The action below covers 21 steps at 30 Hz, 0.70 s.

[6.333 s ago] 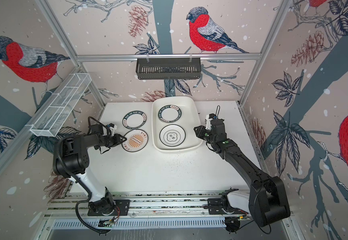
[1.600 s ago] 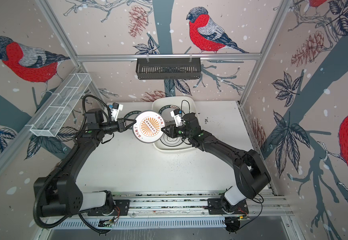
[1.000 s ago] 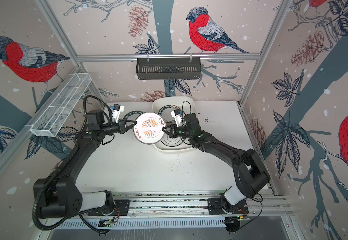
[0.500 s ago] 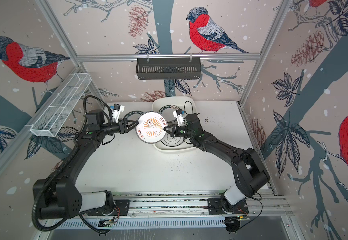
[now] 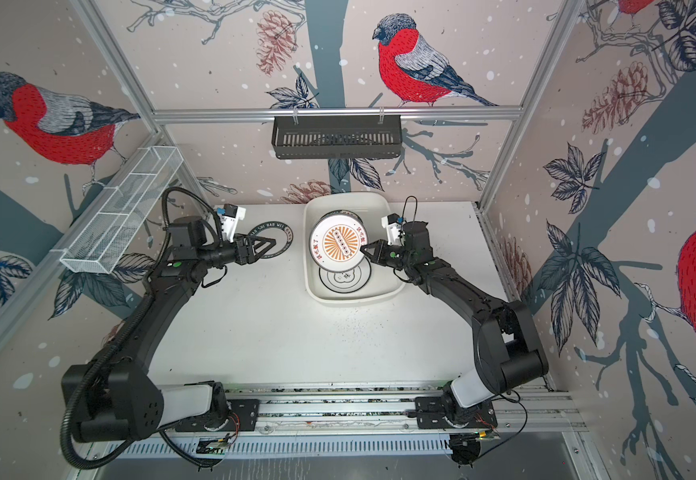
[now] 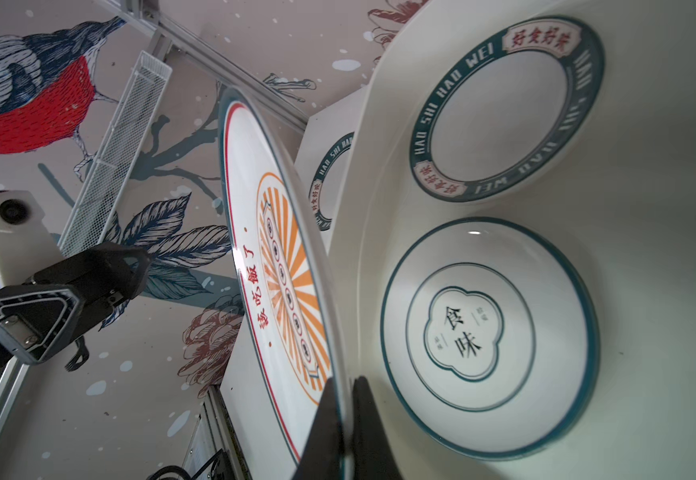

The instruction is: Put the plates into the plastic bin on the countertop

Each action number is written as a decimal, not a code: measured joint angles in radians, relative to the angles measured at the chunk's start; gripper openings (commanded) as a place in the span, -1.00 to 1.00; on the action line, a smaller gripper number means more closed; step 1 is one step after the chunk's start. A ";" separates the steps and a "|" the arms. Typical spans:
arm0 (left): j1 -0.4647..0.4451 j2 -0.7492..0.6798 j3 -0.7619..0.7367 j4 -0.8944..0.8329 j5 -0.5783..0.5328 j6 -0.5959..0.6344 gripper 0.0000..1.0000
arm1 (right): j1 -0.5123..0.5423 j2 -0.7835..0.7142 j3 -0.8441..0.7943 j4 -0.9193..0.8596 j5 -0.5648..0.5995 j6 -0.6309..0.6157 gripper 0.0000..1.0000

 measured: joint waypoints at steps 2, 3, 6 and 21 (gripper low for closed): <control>0.000 -0.006 0.000 -0.003 -0.001 0.006 0.31 | -0.027 0.000 0.015 -0.060 0.000 -0.029 -0.97; 0.000 -0.010 0.000 -0.004 -0.002 0.006 0.31 | -0.041 0.000 0.022 -0.087 0.000 -0.042 -0.97; 0.000 -0.021 0.000 -0.009 -0.005 0.006 0.31 | -0.075 0.015 0.047 -0.161 0.002 -0.080 -0.98; 0.000 -0.042 -0.006 -0.008 0.011 -0.004 0.31 | -0.097 0.160 0.124 -0.362 0.051 -0.158 -0.98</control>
